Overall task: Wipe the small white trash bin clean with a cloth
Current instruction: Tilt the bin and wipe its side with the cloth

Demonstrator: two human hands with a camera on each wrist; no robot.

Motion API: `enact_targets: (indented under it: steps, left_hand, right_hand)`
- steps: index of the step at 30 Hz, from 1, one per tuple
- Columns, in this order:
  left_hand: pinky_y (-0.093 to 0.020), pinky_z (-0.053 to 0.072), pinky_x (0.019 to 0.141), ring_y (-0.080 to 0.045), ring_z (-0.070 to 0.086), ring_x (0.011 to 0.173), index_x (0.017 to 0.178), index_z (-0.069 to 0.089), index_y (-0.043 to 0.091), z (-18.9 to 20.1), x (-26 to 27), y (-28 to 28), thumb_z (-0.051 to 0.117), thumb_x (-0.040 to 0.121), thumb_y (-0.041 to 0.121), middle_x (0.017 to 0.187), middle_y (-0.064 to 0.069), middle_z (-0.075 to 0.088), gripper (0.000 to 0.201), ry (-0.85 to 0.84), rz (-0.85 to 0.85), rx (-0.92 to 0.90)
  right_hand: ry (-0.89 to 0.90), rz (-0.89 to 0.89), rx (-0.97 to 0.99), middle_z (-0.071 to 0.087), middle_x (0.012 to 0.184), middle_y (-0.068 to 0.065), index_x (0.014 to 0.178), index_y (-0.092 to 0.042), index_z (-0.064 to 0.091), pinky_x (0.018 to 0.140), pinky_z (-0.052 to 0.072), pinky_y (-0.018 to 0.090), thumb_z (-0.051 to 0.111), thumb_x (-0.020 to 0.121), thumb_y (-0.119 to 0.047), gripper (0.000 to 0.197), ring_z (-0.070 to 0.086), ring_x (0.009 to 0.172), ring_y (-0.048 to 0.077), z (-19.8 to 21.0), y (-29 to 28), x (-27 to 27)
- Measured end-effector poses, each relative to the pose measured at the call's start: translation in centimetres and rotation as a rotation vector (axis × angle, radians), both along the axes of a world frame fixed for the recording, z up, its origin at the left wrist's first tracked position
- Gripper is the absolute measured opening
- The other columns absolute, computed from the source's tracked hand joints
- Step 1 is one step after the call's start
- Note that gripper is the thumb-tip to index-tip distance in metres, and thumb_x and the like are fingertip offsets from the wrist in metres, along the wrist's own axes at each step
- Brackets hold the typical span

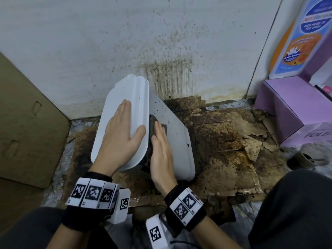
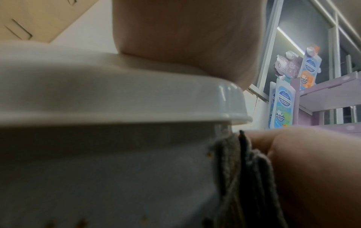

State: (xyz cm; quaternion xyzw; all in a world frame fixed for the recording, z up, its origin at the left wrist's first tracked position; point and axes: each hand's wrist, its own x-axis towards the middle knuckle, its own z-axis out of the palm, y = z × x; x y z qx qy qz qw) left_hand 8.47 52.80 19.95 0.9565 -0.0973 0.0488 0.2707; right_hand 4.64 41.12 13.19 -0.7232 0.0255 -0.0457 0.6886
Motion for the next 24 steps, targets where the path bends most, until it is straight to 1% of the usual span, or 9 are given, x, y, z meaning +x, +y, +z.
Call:
enact_targets:
  steps: [3,6,8,11,14,17,19,21,24]
  left_hand:
    - [-0.037,0.008,0.129,-0.013,0.005,0.159,0.165,0.006,0.014,0.0,0.1,0.2,0.03,0.092,0.058,0.174,-0.002,0.005,0.089,-0.008,0.007,-0.001]
    - [-0.036,0.007,0.129,-0.011,0.004,0.159,0.165,0.005,0.016,0.1,-0.1,0.0,0.034,0.095,0.054,0.174,0.0,0.004,0.085,-0.001,0.01,-0.002]
    - [-0.036,0.006,0.129,-0.011,0.003,0.159,0.165,0.004,0.017,0.2,-0.2,-0.4,0.035,0.095,0.053,0.174,0.001,0.003,0.085,-0.005,0.004,0.005]
    - [-0.033,0.004,0.128,-0.01,0.002,0.159,0.166,0.004,0.018,0.2,-0.1,-0.7,0.035,0.096,0.053,0.174,0.002,0.002,0.084,-0.005,-0.005,0.009]
    - [-0.033,0.005,0.129,-0.009,0.003,0.159,0.166,0.005,0.018,0.2,-0.1,-0.4,0.036,0.095,0.053,0.174,0.002,0.003,0.085,0.001,0.002,-0.008]
    - [-0.033,0.005,0.129,-0.01,0.004,0.159,0.166,0.006,0.017,0.3,-0.1,0.0,0.036,0.094,0.053,0.174,0.002,0.004,0.085,0.005,0.01,-0.02]
    - [-0.035,0.006,0.129,-0.01,0.004,0.159,0.165,0.006,0.017,0.3,-0.1,0.0,0.036,0.094,0.053,0.174,0.001,0.004,0.085,0.006,0.012,-0.021]
    - [-0.037,0.007,0.129,-0.011,0.005,0.159,0.166,0.007,0.017,0.4,-0.1,-0.3,0.036,0.094,0.053,0.174,0.001,0.005,0.085,0.004,0.007,-0.02]
    - [-0.037,0.007,0.129,-0.011,0.005,0.159,0.166,0.007,0.017,0.5,-0.2,-0.6,0.037,0.095,0.053,0.174,0.002,0.005,0.085,0.002,0.002,-0.021]
  right_hand:
    - [-0.064,0.026,-0.081,0.016,0.169,-0.022,0.163,-0.034,0.02,0.13,0.01,0.037,0.024,0.108,-0.04,0.056,0.005,0.153,-0.012,-0.7,-0.3,-0.1]
    - [-0.165,-0.008,-0.169,0.022,0.168,-0.02,0.163,-0.028,0.024,0.128,0.019,0.042,0.028,0.112,-0.033,0.052,0.013,0.155,-0.004,-2.2,-1.1,0.0]
    - [-0.188,-0.039,-0.153,0.026,0.167,-0.018,0.162,-0.026,0.028,0.127,0.022,0.041,0.029,0.112,-0.031,0.051,0.018,0.155,-0.002,-3.0,-1.5,0.2]
    - [-0.182,-0.055,-0.104,0.03,0.166,-0.017,0.161,-0.026,0.031,0.127,0.023,0.036,0.028,0.111,-0.031,0.05,0.023,0.154,-0.001,-3.9,-2.3,0.2]
    - [-0.124,-0.071,-0.086,0.031,0.165,-0.019,0.159,-0.032,0.031,0.127,0.022,0.035,0.027,0.11,-0.033,0.05,0.023,0.153,-0.003,-6.2,-3.4,0.0]
    - [0.011,-0.121,-0.081,0.031,0.165,-0.021,0.159,-0.035,0.032,0.128,0.021,0.036,0.026,0.107,-0.039,0.052,0.022,0.152,-0.006,-9.0,-4.5,-0.2]
    - [0.101,-0.164,-0.047,0.03,0.166,-0.018,0.159,-0.035,0.033,0.129,0.019,0.035,0.025,0.106,-0.04,0.053,0.022,0.152,-0.005,-10.3,-5.1,-0.5]
    - [0.166,-0.206,-0.016,0.03,0.167,-0.012,0.16,-0.03,0.032,0.128,0.017,0.028,0.025,0.108,-0.036,0.052,0.023,0.153,-0.001,-11.1,-5.7,-0.6]
    - [0.236,-0.259,0.028,0.031,0.167,-0.006,0.161,-0.022,0.032,0.119,0.016,0.015,0.026,0.113,-0.021,0.048,0.026,0.153,0.005,-11.3,-6.2,-0.2]
